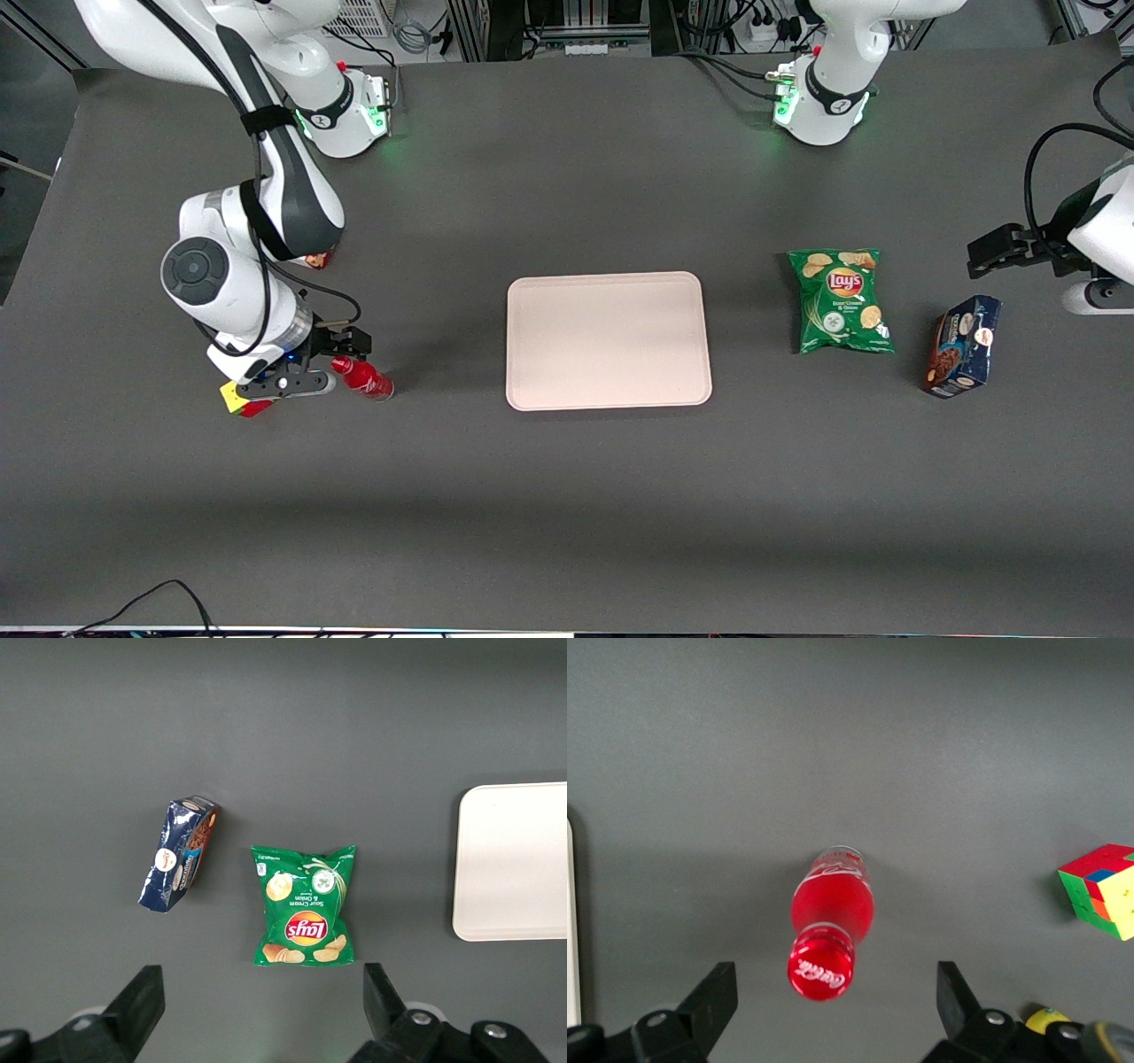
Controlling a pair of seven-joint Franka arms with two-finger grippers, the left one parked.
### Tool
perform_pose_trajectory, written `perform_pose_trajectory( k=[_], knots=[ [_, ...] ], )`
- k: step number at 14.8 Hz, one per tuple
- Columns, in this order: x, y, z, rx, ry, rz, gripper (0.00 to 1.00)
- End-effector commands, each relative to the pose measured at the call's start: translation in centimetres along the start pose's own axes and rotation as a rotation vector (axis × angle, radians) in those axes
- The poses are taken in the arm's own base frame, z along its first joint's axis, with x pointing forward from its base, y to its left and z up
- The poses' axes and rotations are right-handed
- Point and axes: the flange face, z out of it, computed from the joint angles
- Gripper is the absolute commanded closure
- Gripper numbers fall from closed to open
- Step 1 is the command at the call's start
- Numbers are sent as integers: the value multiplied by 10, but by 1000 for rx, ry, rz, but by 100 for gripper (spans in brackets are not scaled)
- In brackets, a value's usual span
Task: Place coke bottle on tray
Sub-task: 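Close the right gripper around the neck of the red Coca-Cola bottle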
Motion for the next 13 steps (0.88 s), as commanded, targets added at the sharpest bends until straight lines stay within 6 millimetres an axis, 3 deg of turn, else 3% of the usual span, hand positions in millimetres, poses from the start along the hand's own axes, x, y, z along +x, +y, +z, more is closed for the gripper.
perform_pose_trajectory(
  k=[1,10,13],
  knots=[
    [4,-2,3,-2,12,-3,0],
    [8,-3,16,-2,18,-12,0],
    [8,-3,19,-3,17,-16,5]
  ],
)
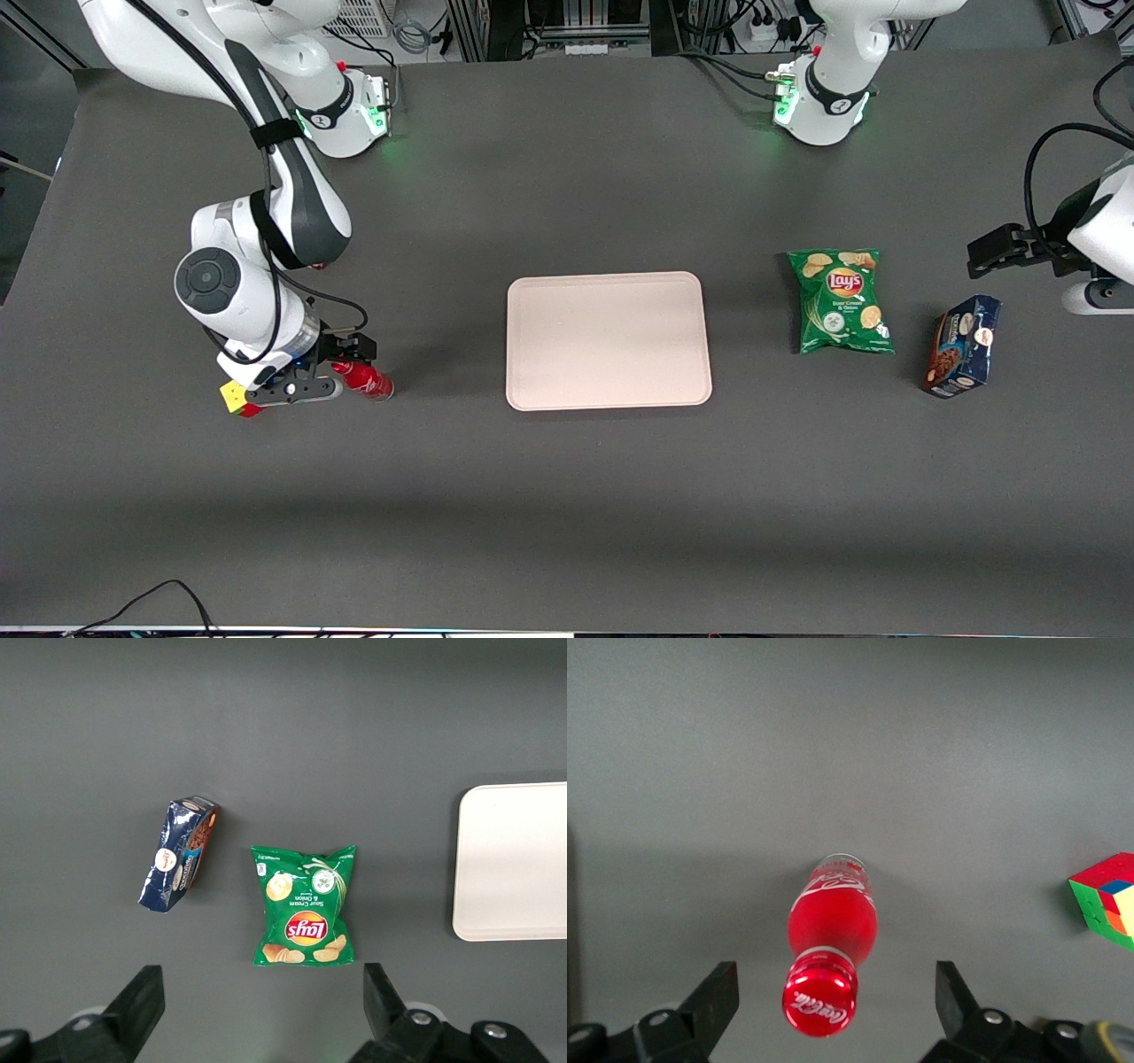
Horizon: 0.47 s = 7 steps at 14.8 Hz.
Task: Place coke bottle on tray
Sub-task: 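Close the right gripper around the neck of the red Coca-Cola bottle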
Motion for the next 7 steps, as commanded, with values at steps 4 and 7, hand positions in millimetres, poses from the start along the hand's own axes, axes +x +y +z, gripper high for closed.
perform_pose_trajectory(
  k=[4,7],
  knots=[
    [4,-2,6,-2,12,-25,13],
    [5,-2,7,-1,21,-36,21]
  ],
)
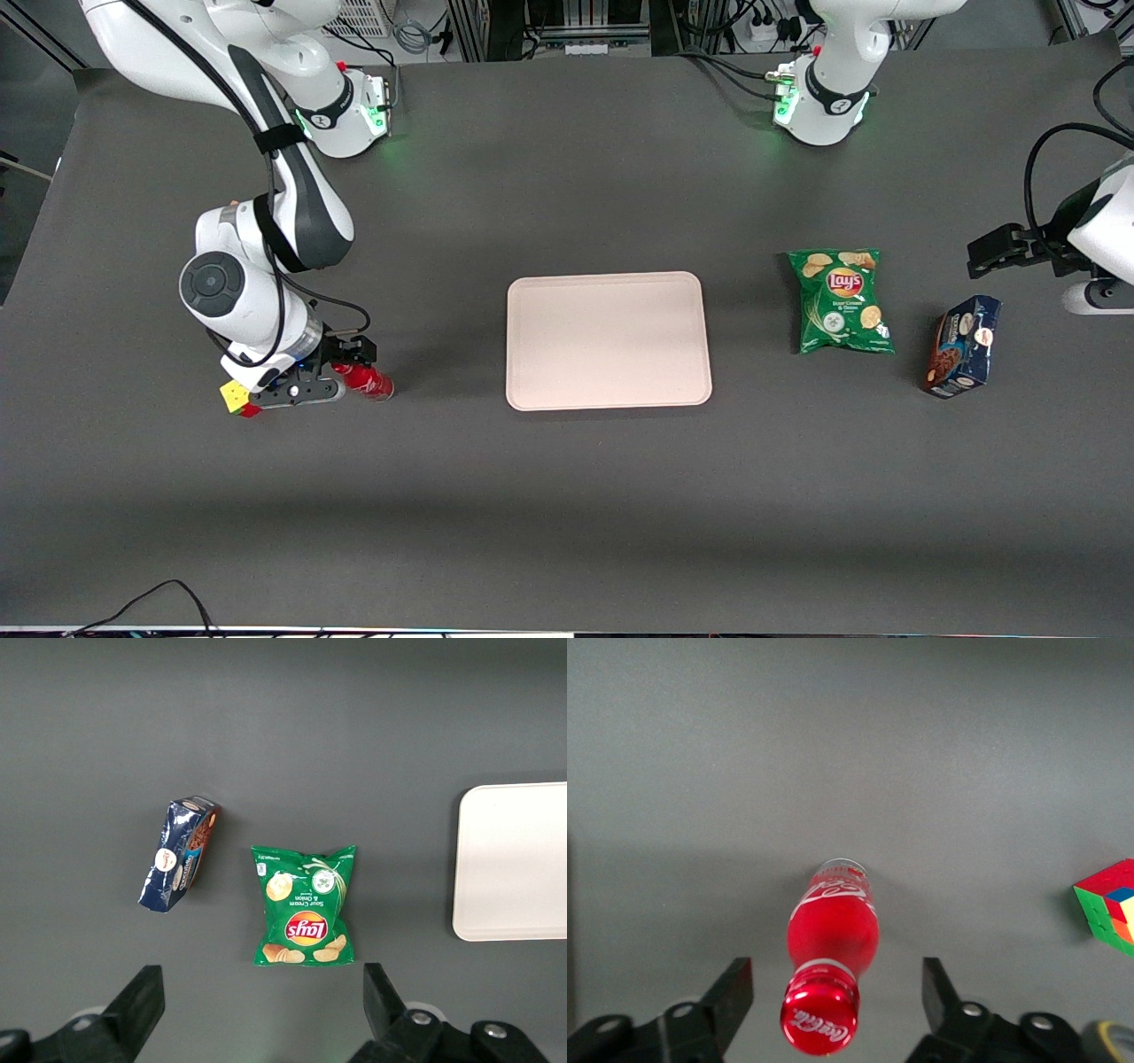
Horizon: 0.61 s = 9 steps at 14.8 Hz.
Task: Place coke bottle on tray
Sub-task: 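Close the right gripper around the neck of the red Coca-Cola bottle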
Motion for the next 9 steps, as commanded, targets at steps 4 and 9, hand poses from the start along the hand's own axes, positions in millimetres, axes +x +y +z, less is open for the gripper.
perform_pose_trajectory(
  k=[4,9],
  knots=[
    [3,-1,0,-1,15,-34,43],
    [3,-2,0,-1,15,-35,62]
  ],
)
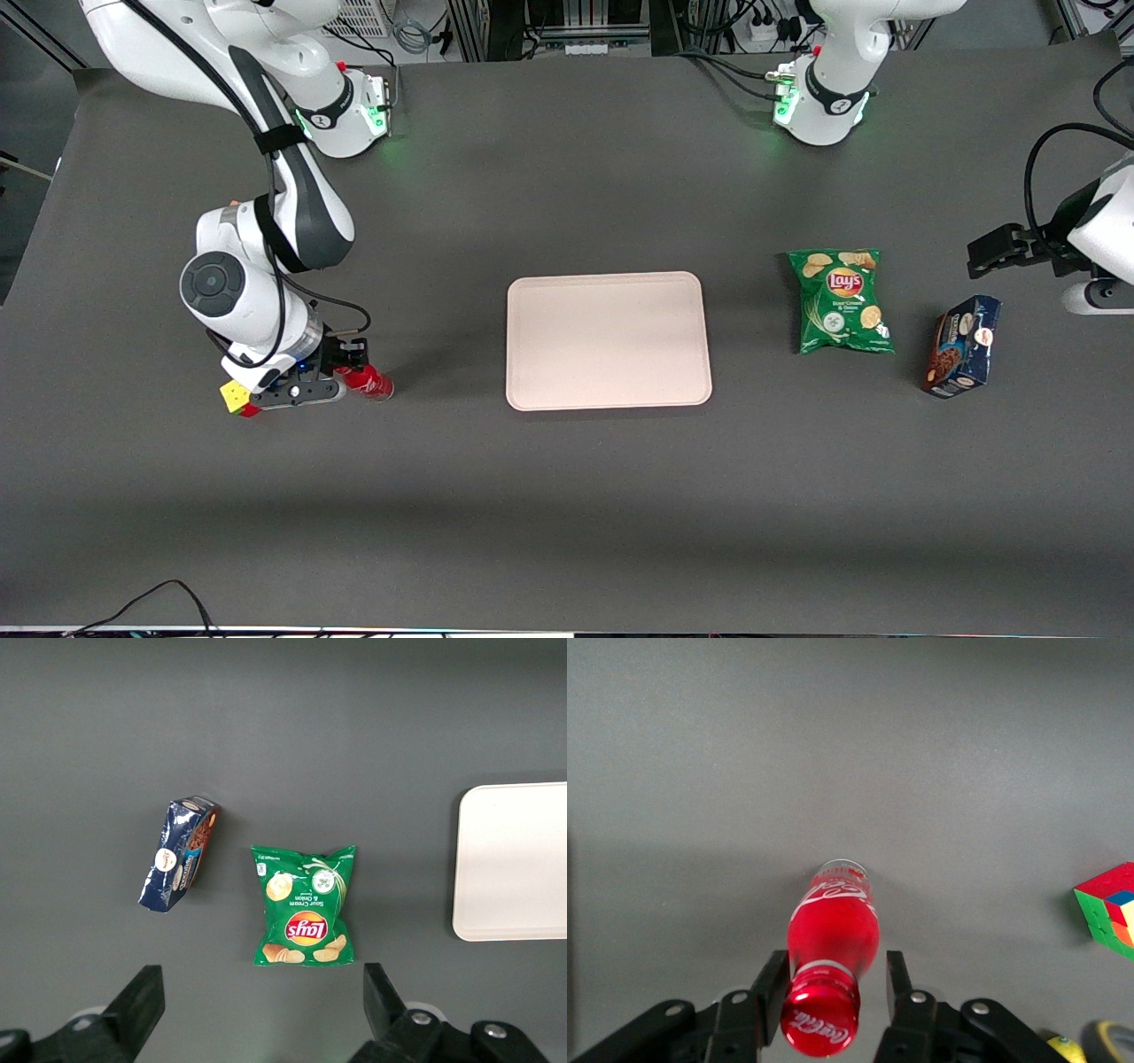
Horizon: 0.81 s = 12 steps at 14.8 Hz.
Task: Place coke bottle on tray
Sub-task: 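Close the right gripper around the neck of the red Coca-Cola bottle, then lift the held bottle up off the table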
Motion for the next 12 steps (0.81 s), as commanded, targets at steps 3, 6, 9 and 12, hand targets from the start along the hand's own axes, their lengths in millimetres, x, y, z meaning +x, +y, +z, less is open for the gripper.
perform_pose_trajectory(
  k=[3,6,9,12],
  knots=[
    [3,-2,1,-1,12,-26,84],
    [3,-4,-1,0,14,-28,100],
    [3,-4,-18,3,23,-27,100],
    [1,-6,-69,2,6,-31,100]
  ],
)
